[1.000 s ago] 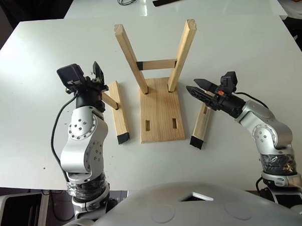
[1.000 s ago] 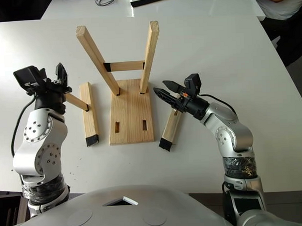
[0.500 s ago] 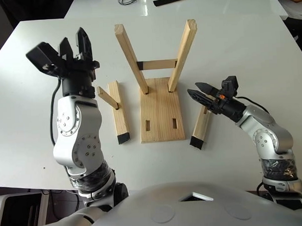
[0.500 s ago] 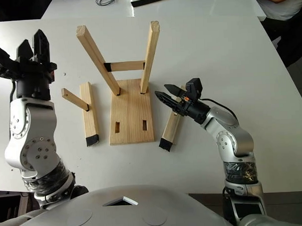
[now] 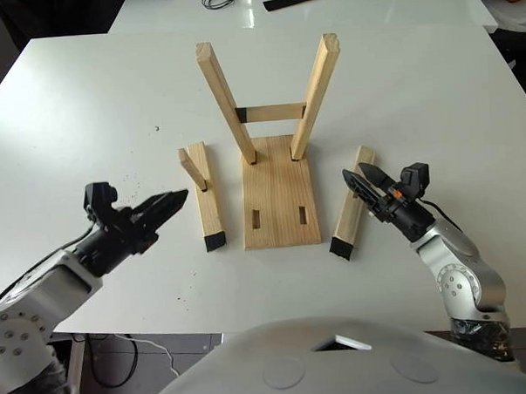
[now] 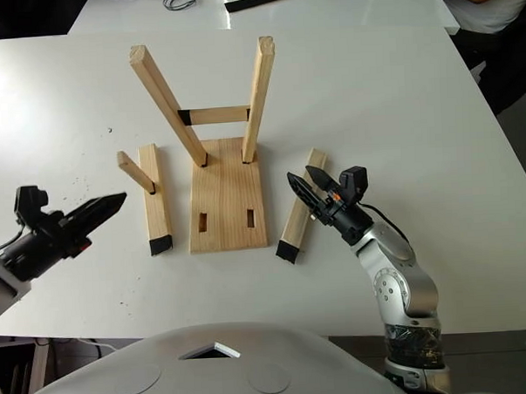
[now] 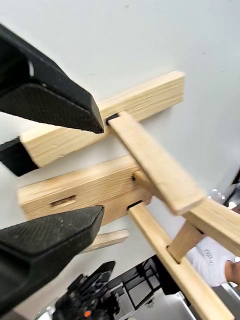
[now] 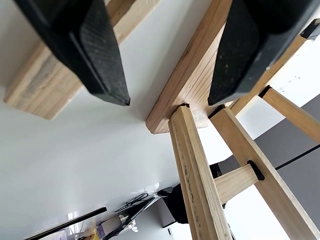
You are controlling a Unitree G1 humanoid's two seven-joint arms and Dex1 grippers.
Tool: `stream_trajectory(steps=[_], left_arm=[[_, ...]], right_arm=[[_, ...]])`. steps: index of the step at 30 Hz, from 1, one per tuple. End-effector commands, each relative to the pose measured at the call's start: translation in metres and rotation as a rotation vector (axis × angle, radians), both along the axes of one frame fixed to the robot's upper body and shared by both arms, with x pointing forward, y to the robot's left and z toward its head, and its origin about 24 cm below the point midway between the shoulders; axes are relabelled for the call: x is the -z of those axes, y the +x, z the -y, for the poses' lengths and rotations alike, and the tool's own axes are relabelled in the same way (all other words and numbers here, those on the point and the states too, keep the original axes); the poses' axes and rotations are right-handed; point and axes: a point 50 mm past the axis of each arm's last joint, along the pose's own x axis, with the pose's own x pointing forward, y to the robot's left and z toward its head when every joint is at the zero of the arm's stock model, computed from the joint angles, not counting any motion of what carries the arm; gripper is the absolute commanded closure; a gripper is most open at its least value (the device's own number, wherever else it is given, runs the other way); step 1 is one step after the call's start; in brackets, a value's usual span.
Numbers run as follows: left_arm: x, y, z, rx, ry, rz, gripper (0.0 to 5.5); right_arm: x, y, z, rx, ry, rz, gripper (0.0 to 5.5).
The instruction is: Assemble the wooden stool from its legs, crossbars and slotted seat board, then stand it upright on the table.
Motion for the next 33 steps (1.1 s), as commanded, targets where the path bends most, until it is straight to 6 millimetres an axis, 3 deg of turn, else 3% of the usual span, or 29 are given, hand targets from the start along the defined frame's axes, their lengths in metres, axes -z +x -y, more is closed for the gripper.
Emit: stream_trajectory(steps=[1,4,7,14,21,27,33], left_arm=[[0.007,-0.011,-0.005,0.062,-0.002,-0.061,2.82],[0.026,-0.007,0.005,0.027,0.192,-0.105,2.82],[0.034,0.006,0.026,-0.037,0.304,-0.093,2.39],[0.016,0.02,0.081,-0.228,0.347,-0.006,1.47],[0.035,0.026,0.091,-0.419,0.509,-0.137,1.47],[0.052,0.025,0.105,-0.434,0.497,-0.218,1.47],[0.062,0.023,0.1,-0.47,0.601,-0.281,1.47]], right_arm=[[-0.003,-0.001,0.001,0.016,-0.017,0.022,2.62],[-0.003,-0.005,0.0,0.013,-0.015,0.012,2.62],[-0.001,-0.01,-0.001,-0.006,-0.017,-0.011,2.62],[-0.006,-0.008,0.006,-0.103,-0.055,-0.06,2.62],[-0.018,0.018,0.011,-0.195,-0.084,-0.05,2.62],[-0.02,0.028,0.004,-0.25,-0.081,-0.048,2.62],[-0.019,0.031,-0.001,-0.264,-0.071,-0.046,2.62]])
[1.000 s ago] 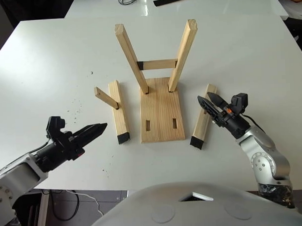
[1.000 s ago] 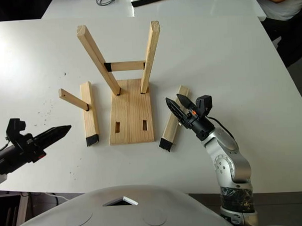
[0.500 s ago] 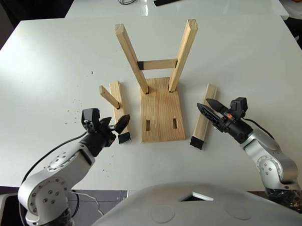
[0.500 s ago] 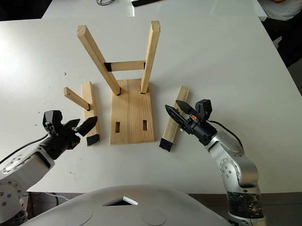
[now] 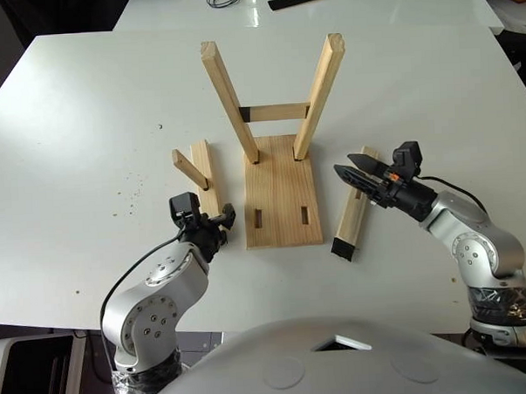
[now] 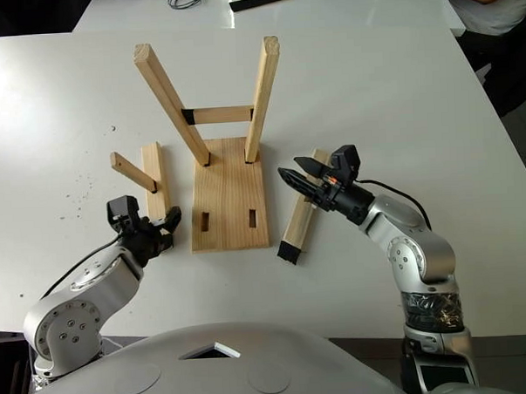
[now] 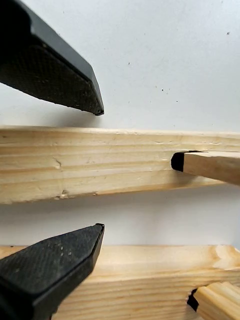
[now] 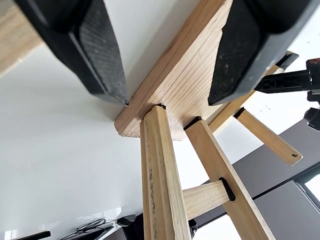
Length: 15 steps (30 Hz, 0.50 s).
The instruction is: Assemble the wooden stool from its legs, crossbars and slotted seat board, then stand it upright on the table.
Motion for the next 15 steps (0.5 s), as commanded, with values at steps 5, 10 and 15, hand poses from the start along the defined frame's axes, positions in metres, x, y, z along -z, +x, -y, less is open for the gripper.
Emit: stream_trajectory(steps=[5,10,15], left_arm=[[0.02,-0.008,-0.02,-0.025,0.193,-0.192,1.66],[0.021,-0.004,-0.029,0.036,0.211,-0.248,2.37],[0.024,-0.002,-0.04,0.059,0.188,-0.292,3.08]], right_arm=[[-0.001,0.006,-0.006,0.035,0.019,0.021,2.62],[0.002,0.003,-0.017,0.083,0.056,0.033,2.62],[0.006,-0.003,-0.02,0.125,0.066,0.03,2.62]])
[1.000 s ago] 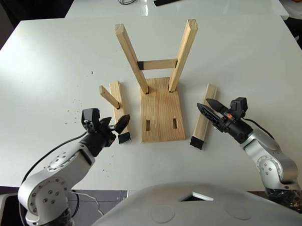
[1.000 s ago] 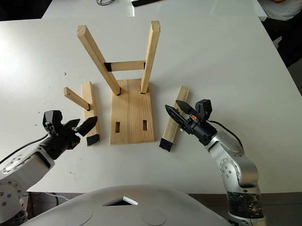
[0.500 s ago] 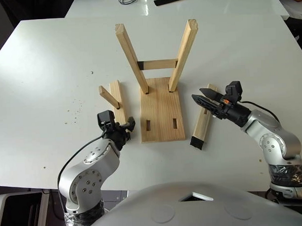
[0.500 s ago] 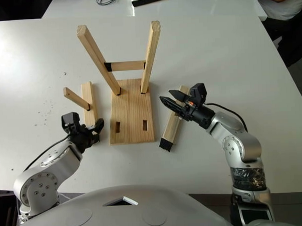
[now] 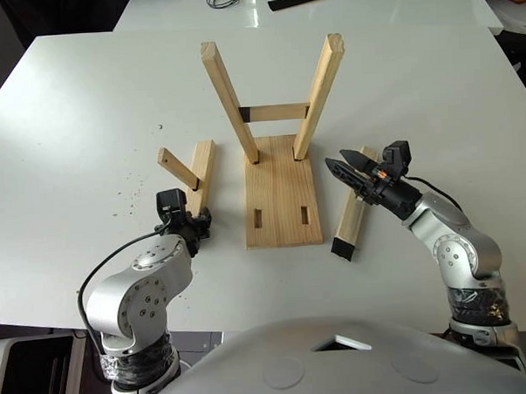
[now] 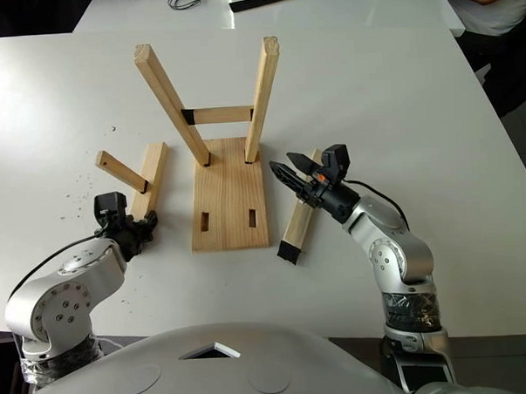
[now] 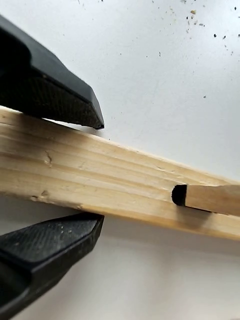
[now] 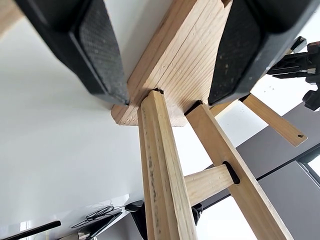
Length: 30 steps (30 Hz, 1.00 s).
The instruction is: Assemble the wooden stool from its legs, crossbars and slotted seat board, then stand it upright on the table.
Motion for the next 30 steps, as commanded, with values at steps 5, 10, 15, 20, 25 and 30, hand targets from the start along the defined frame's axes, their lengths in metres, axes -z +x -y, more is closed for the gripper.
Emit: stream_trajectory(steps=[5,10,15,20,25,30], left_arm=[[0.025,-0.021,-0.021,0.006,-0.033,-0.211,3.44],[0.002,0.02,-0.038,0.015,-0.018,0.0,3.44],[-0.067,0.095,-0.091,-0.241,0.006,0.431,3.44],[-0.162,0.124,-0.106,-0.209,-0.083,0.894,3.44],[-0.237,0.112,-0.065,0.165,-0.22,1.264,3.44],[-0.226,0.092,-0.016,0.614,-0.387,1.253,3.45]], right_arm=[[0.005,0.0,-0.001,0.063,-0.016,0.01,2.62],[-0.008,0.021,-0.002,0.159,-0.018,0.104,2.62],[-0.053,0.05,0.001,0.225,-0.07,0.324,2.62],[-0.1,0.086,0.014,0.235,-0.188,0.456,2.62],[-0.186,0.101,-0.003,0.059,-0.001,0.584,2.62],[-0.244,0.086,-0.021,-0.322,0.181,0.542,2.62]])
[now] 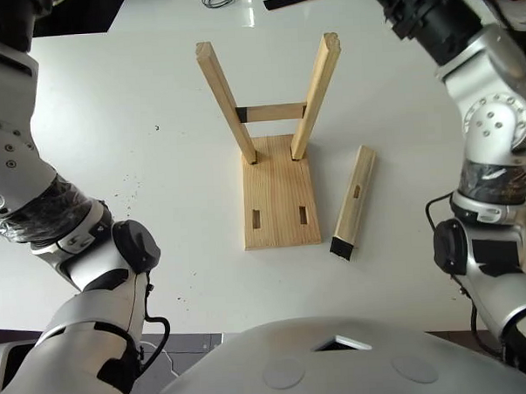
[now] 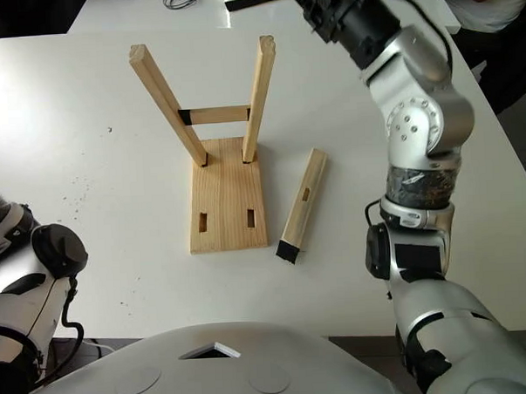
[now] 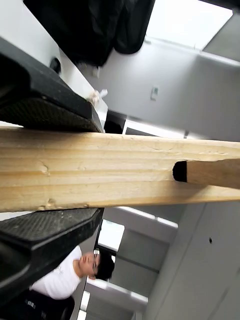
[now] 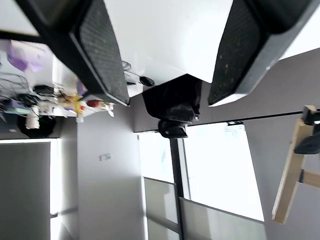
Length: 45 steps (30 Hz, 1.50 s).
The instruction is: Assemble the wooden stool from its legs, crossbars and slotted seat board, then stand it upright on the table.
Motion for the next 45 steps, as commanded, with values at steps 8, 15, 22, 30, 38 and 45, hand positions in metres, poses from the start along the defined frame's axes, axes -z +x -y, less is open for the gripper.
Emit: stream_trajectory(steps=[8,15,22,30,38,45], left_arm=[[0.038,-0.065,0.056,0.694,0.213,0.12,3.45],[0.05,-0.076,0.064,0.871,0.277,0.121,3.45],[0.074,-0.077,0.072,0.992,0.326,0.052,3.45],[0.084,-0.075,0.065,0.982,0.348,0.034,3.45],[0.092,-0.071,0.067,0.951,0.386,0.013,3.45],[0.094,-0.07,0.068,0.935,0.393,0.018,3.45]], right_arm=[[-0.06,-0.02,-0.018,-0.699,-0.132,-0.07,2.62],[-0.054,-0.021,-0.013,-0.871,-0.268,-0.054,2.07],[-0.05,-0.023,-0.018,-0.977,-0.379,-0.032,1.78],[-0.051,-0.034,-0.016,-1.045,-0.42,-0.001,1.78],[-0.062,-0.034,-0.02,-1.044,-0.322,-0.083,1.78],[-0.058,-0.039,-0.02,-1.066,-0.292,-0.139,1.78]])
